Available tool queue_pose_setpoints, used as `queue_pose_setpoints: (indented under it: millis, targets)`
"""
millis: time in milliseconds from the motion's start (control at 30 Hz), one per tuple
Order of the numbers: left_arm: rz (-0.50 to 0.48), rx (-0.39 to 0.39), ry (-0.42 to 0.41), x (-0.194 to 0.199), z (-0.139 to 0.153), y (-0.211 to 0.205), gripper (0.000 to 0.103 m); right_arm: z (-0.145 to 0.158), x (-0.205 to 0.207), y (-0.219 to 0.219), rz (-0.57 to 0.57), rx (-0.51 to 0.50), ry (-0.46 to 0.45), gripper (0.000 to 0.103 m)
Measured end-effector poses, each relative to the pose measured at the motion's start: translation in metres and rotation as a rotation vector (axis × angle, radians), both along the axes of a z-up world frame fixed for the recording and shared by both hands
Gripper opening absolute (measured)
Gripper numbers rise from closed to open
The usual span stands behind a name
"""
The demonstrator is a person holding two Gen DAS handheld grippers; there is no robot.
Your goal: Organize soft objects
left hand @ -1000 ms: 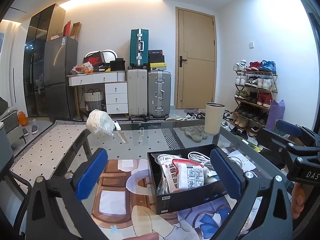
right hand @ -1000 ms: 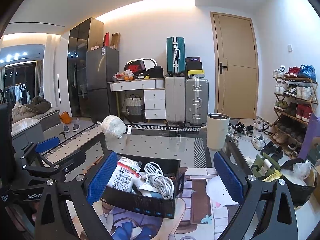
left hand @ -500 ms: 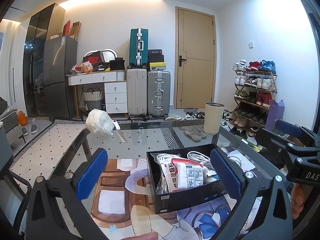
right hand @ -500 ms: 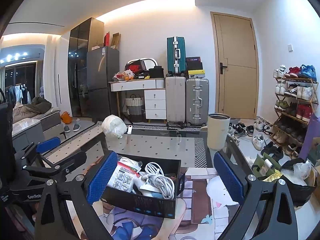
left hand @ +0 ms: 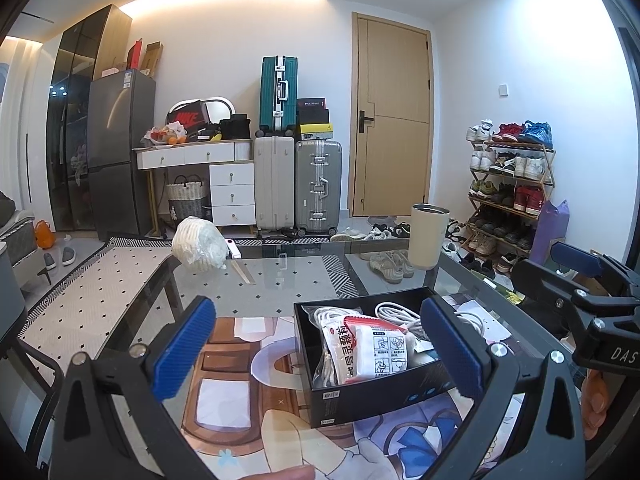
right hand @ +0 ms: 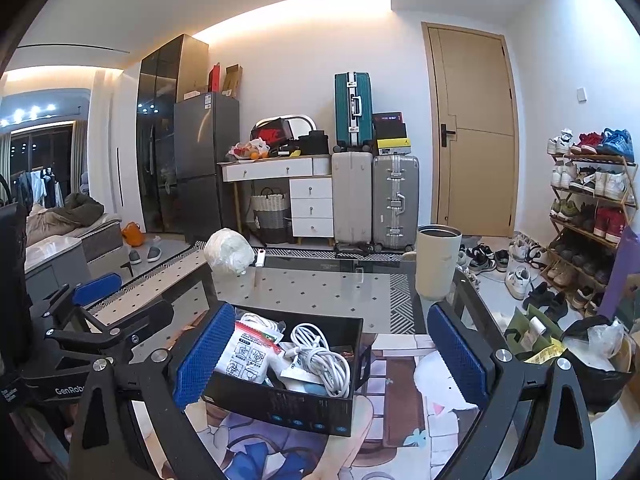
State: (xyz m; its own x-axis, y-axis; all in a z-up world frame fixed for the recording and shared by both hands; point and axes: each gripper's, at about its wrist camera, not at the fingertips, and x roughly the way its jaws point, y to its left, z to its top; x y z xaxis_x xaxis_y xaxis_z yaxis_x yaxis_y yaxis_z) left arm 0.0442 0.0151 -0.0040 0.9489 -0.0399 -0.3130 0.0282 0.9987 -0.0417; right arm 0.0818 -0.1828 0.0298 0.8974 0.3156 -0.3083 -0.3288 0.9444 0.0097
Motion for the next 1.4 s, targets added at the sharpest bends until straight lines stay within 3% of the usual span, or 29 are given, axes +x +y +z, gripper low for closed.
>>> queue_pose_setpoints:
  millis: [1400]
  targets:
    - [0.017,0.046,-0.009,-0.0005,0.0001,-0.0040,0.103,-0.0060,0.0019,0.0015,0.015,-0.001,0.004,0.099]
